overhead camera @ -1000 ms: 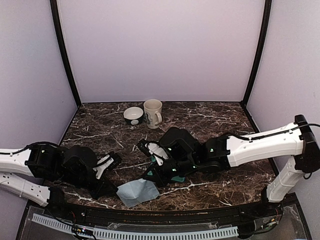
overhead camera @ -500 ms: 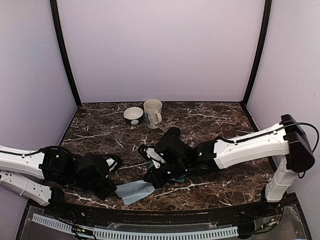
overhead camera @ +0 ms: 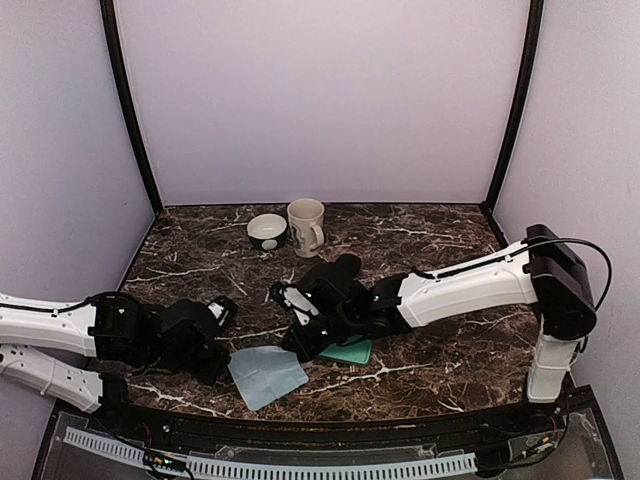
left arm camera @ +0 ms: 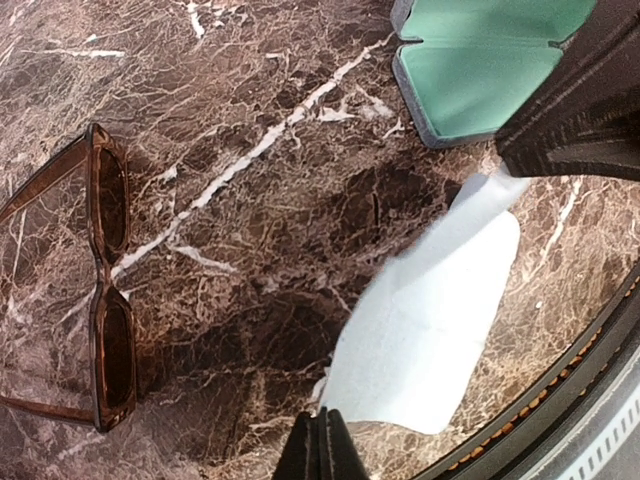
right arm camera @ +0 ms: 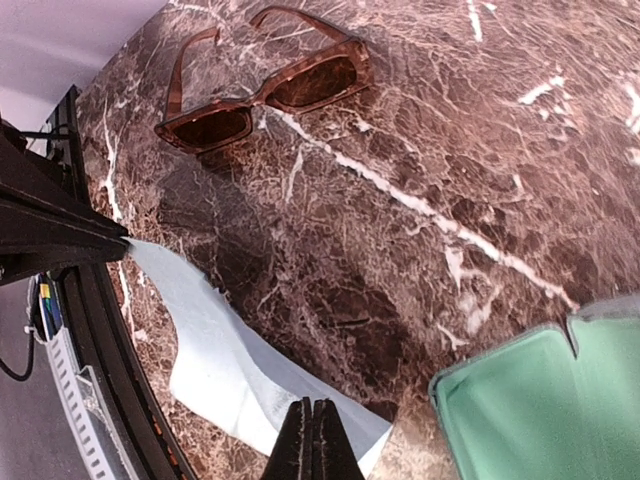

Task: Organize the sunglasses
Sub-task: Fold the glasses cleaning cloth at the center of the board.

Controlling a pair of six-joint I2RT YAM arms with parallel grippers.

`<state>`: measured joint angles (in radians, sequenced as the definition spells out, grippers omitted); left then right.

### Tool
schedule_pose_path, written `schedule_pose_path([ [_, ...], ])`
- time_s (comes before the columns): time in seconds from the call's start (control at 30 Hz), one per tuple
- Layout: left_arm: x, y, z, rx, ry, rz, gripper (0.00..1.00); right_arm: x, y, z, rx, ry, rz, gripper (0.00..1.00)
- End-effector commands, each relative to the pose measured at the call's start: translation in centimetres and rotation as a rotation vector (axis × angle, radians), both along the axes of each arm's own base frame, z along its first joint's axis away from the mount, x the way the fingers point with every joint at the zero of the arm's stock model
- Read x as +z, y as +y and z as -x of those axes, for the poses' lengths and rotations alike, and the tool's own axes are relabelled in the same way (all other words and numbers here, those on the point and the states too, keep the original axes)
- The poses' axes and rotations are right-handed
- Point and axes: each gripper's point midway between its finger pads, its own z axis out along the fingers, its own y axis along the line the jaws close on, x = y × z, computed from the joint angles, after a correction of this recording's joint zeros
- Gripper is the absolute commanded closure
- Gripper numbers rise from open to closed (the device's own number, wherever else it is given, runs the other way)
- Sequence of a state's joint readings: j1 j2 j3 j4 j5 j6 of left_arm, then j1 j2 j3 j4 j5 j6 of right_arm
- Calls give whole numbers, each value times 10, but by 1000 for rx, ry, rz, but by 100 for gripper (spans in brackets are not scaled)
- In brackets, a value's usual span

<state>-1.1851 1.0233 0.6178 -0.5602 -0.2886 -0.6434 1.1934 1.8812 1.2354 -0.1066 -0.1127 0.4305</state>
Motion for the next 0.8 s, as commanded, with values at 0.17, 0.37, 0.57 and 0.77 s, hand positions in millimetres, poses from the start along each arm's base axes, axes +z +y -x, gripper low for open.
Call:
schedule_pose_path([
  [0.17,-18,4,-2,-3,6,-33,100,-1,28,-18,123,-73,-15,100],
  [0.37,-27,-2,2,-36,24,-11,100,-10,24,-18,174,-85,9,100],
  [0.57,-35,-16,12,-106,41,61,100,-16,14,-9,242,-106,16,100],
  [0.77,-42,-21,23,-167,62,62,100,-24,4,0,304,-118,32,100],
])
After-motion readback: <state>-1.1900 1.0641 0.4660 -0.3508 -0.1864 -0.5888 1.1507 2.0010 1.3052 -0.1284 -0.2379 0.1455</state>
